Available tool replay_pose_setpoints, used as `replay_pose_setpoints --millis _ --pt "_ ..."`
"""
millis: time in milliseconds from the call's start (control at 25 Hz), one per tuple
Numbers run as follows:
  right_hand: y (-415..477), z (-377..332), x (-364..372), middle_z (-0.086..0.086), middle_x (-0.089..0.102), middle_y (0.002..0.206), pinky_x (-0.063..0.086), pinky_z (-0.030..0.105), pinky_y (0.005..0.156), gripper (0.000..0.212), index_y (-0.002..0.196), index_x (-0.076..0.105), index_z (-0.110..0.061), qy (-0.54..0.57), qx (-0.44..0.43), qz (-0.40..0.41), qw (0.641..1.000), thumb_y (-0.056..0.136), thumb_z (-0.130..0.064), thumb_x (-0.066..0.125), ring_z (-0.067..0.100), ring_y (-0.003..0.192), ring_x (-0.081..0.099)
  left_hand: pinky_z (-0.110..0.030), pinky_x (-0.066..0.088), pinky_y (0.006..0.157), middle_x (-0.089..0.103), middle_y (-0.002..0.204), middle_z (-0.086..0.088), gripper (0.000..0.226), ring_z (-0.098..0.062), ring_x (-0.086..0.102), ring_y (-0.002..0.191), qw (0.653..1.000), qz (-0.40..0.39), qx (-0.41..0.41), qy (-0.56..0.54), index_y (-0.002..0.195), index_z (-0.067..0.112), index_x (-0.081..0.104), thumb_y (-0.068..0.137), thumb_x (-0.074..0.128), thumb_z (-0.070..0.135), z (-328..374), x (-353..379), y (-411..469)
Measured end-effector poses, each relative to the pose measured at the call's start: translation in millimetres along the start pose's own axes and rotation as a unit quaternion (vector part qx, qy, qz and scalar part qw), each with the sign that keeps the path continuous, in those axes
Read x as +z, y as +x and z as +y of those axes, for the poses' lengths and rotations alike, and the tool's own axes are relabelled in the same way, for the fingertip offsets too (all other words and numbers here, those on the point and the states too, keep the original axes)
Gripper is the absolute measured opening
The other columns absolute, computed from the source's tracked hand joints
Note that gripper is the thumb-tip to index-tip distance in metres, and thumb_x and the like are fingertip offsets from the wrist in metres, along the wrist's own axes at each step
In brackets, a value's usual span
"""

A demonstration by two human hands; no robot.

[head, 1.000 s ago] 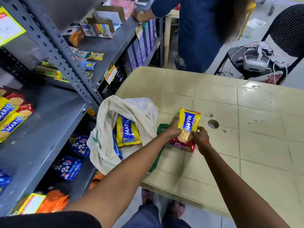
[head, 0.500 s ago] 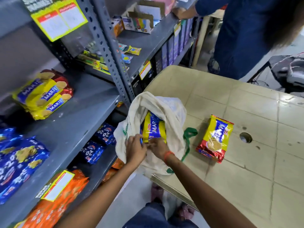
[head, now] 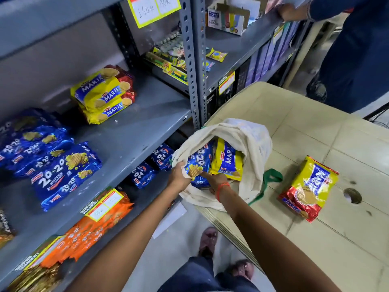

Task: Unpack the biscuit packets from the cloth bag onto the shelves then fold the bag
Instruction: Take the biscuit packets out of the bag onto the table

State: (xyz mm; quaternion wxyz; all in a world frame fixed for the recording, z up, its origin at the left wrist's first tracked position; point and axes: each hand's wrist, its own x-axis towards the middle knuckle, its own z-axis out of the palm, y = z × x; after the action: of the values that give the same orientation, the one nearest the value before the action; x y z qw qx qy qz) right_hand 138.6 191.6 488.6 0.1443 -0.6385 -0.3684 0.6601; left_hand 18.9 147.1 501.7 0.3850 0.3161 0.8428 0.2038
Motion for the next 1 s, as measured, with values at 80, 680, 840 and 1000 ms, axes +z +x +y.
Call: replay_pose_setpoints --millis 80,680,840,1000 --pt "-2.4 -7.2 -5.3 0.008 0.06 0.079 0.043 0.016 0.038 0.024 0.09 0.06 -0.006 -0.009 -0.001 -0.005 1.0 0.077 -0.021 0.074 0.017 0.062 0.052 -0.035 0.046 0.098 0.049 0.137 -0.01 0.063 -0.031 0.052 0.121 0.999 -0.016 -0.006 0.027 0.14 0.018 0.037 0.082 0.06 0.005 0.4 -1.4 1.3" --pt "-52.4 -48.3 -152.5 0.01 0.06 0.078 0.061 0.033 0.054 0.028 0.094 0.059 -0.008 -0.065 -0.077 0.012 0.995 0.072 -0.015 0.076 0.019 0.064 0.063 -0.042 0.039 0.108 0.042 0.146 -0.012 0.063 -0.031 0.046 0.128 0.978 -0.041 0.063 -0.193 0.148 0.012 0.019 0.094 0.048 0.029 88.4 68.9 -55.6" --pt "-78.5 -20.3 -203.5 0.005 0.068 0.073 0.05 0.013 0.046 0.028 0.109 0.061 -0.008 -0.025 -0.094 -0.046 0.994 0.082 0.001 0.064 0.002 0.05 0.062 -0.036 0.033 0.112 0.033 0.151 -0.013 0.076 -0.027 0.036 0.137 0.979 -0.021 0.152 -0.137 0.15 0.012 0.01 0.09 0.056 0.021 110.3 104.9 -83.7" --pt "-80.6 21.6 -251.7 0.011 0.066 0.097 0.052 0.031 0.077 0.025 0.109 0.062 -0.008 -0.016 -0.153 0.104 0.983 0.085 -0.007 0.064 0.011 0.071 0.061 -0.036 0.03 0.113 0.034 0.15 -0.015 0.077 -0.027 0.036 0.137 0.954 -0.091 0.274 -0.084 0.149 0.01 0.012 0.087 0.057 0.009 138.4 160.2 -109.6"
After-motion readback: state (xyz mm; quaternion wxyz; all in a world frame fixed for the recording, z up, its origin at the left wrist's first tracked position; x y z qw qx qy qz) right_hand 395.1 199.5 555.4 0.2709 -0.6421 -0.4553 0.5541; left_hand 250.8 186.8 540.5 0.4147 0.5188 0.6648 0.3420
